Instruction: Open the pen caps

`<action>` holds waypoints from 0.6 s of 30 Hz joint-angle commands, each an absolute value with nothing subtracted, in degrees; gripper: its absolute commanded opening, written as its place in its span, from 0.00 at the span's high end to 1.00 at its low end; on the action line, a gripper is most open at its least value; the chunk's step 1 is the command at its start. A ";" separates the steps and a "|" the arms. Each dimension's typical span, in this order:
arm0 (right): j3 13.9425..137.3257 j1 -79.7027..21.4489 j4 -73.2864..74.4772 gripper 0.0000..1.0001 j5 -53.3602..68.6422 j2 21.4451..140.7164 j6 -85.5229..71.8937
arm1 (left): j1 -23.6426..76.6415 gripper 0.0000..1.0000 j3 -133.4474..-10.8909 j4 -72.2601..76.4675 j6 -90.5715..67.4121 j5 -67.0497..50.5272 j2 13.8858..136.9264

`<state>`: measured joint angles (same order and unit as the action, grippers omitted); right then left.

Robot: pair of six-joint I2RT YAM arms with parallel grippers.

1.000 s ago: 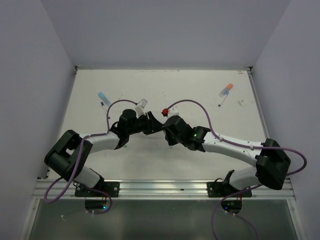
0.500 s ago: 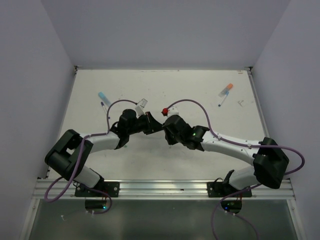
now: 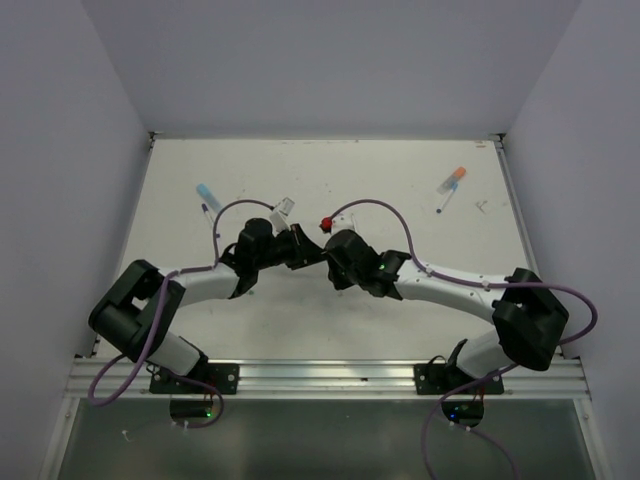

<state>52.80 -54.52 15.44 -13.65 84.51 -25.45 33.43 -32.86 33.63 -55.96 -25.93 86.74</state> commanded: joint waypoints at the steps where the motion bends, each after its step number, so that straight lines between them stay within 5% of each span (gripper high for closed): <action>1: 52.56 -55.02 12.83 1.00 -15.88 84.64 -24.79 | 33.40 1.00 -34.54 32.18 -56.25 -25.23 84.64; 10: 50.27 -60.73 19.15 1.00 -44.29 82.71 -25.23 | 26.28 1.00 -34.02 34.36 -67.06 -23.92 84.55; 14: 50.97 -60.30 19.51 1.00 -42.81 83.23 -22.42 | 24.53 1.00 -32.87 34.36 -67.59 -21.98 82.89; 18: 47.31 -55.30 11.36 1.00 -22.99 81.74 -20.74 | 23.91 1.00 -30.42 45.58 -64.09 -23.55 81.57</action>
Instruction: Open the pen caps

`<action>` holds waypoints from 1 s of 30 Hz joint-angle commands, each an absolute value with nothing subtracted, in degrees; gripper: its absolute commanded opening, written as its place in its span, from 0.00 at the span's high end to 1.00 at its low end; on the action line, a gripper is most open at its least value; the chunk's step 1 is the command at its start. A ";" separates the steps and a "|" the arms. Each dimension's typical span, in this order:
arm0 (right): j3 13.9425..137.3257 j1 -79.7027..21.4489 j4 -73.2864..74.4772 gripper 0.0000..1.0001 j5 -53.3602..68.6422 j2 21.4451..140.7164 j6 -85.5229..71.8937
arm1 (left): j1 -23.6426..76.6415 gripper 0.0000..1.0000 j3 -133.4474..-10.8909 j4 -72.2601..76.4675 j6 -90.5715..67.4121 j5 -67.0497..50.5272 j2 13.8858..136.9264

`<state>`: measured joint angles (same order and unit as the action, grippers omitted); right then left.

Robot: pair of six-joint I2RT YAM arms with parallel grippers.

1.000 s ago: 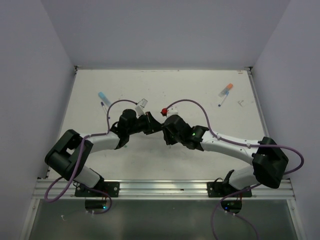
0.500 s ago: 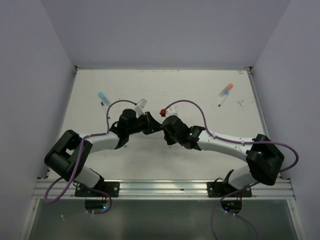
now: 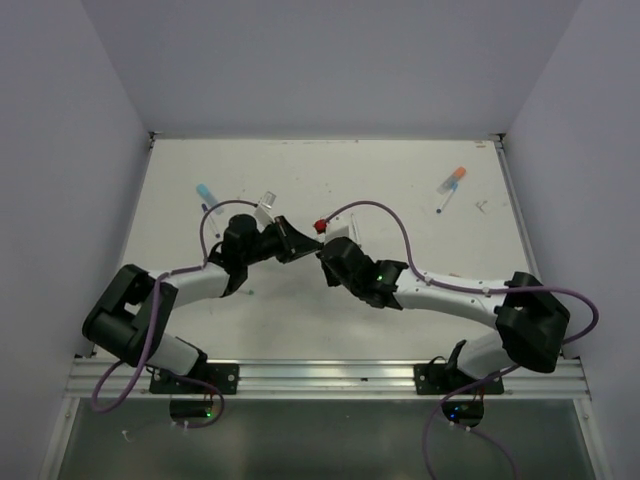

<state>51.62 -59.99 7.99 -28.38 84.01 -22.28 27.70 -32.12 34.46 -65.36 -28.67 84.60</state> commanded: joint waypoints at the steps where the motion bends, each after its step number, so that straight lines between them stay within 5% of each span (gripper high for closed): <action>1: 46.33 -52.24 7.07 1.00 -12.15 81.30 -21.35 | 23.91 1.00 -29.19 52.58 -63.64 -24.25 81.04; 8: 41.04 -44.39 -9.57 1.00 24.99 79.89 -27.76 | 23.73 1.00 -25.75 63.81 -60.74 -31.55 77.70; 11: 41.05 -43.24 -12.39 1.00 30.57 80.86 -31.10 | 23.82 1.00 -27.51 62.49 -58.63 -33.66 77.35; 25: 40.78 -41.92 -8.53 1.00 30.85 78.84 -28.48 | 23.82 1.00 -31.90 55.28 -59.67 -35.06 80.32; 30: 41.48 -42.01 -6.86 1.00 30.76 77.52 -27.51 | 23.82 0.73 -29.45 66.06 -66.25 -38.49 87.44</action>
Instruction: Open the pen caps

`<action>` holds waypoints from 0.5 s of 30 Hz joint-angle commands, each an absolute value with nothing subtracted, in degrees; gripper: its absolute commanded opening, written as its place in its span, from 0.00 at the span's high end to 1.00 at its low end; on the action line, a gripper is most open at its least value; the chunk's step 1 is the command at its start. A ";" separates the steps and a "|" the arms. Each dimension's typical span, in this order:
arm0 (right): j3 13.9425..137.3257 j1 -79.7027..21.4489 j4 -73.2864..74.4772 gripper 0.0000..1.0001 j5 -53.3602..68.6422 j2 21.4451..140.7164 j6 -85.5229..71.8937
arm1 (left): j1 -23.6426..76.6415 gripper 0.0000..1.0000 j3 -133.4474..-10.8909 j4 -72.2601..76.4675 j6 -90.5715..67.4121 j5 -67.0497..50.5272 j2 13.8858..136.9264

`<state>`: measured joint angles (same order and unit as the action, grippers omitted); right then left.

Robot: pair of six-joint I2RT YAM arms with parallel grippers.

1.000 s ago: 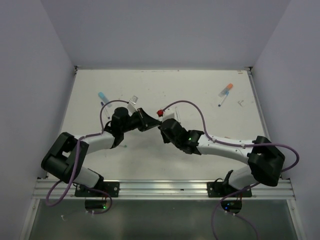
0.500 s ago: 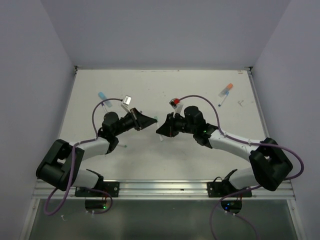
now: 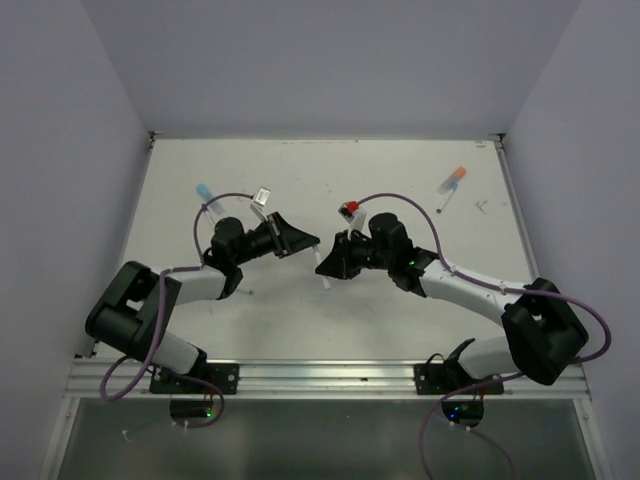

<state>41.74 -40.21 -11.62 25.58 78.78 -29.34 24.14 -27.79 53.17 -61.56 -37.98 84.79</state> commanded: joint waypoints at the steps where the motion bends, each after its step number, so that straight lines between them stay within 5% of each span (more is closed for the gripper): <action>1: 41.48 -42.01 -6.86 1.00 30.85 77.43 -27.51 | 23.73 0.71 -29.36 67.66 -67.14 -39.11 89.28; 4: 40.26 -42.01 -9.30 1.00 31.55 77.87 -28.21 | 23.82 0.63 -28.57 73.90 -70.83 -39.81 91.40; 15: 39.46 -41.92 -11.51 1.00 29.97 77.70 -30.06 | 24.26 0.62 -27.07 72.87 -69.27 -40.25 91.94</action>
<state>38.92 -42.04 -9.65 29.71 78.70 -29.41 24.08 -27.73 70.15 -70.91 -39.35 93.01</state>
